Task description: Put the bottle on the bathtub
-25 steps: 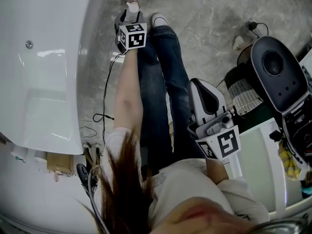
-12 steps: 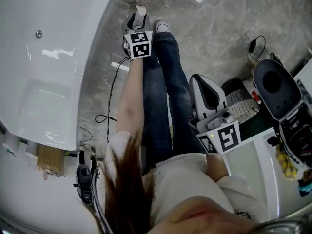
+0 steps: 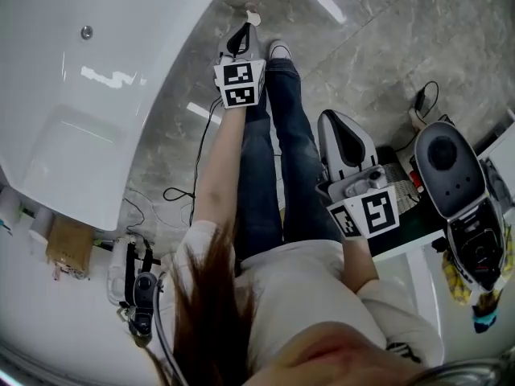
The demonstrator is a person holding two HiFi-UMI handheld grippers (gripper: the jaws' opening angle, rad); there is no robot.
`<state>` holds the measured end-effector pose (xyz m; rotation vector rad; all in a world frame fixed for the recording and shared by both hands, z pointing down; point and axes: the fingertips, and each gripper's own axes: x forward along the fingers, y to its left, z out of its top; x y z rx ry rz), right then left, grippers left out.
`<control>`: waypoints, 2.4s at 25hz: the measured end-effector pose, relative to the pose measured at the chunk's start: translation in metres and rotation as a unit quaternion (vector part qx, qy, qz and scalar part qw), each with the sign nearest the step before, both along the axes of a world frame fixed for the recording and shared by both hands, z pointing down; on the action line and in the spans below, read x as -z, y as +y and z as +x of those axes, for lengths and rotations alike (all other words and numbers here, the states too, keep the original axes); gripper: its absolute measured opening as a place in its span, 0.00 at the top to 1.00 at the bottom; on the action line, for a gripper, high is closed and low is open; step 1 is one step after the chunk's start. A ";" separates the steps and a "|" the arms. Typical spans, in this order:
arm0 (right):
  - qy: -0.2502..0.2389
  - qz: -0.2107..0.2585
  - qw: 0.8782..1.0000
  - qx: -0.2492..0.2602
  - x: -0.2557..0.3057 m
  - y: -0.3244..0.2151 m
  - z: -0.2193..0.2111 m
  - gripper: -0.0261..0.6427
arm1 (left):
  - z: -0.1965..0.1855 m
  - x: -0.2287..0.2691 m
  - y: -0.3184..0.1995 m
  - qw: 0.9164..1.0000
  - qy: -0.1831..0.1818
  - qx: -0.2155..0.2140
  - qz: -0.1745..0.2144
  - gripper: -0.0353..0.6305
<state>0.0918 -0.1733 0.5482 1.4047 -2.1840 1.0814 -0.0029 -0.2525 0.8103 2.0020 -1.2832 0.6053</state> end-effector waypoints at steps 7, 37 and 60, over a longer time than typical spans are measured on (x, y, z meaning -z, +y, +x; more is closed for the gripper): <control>0.016 -0.005 1.000 0.006 0.005 -0.004 0.012 0.94 | 0.009 0.042 -0.002 0.999 0.046 -0.007 0.023 0.93; 0.025 0.066 0.997 0.035 0.113 -0.014 0.014 0.94 | -0.010 0.268 -0.056 0.988 0.068 -0.017 0.138 0.93; 0.011 0.173 0.982 0.072 0.269 -0.031 -0.002 0.94 | -0.074 0.536 0.001 0.967 0.026 -0.002 0.254 0.93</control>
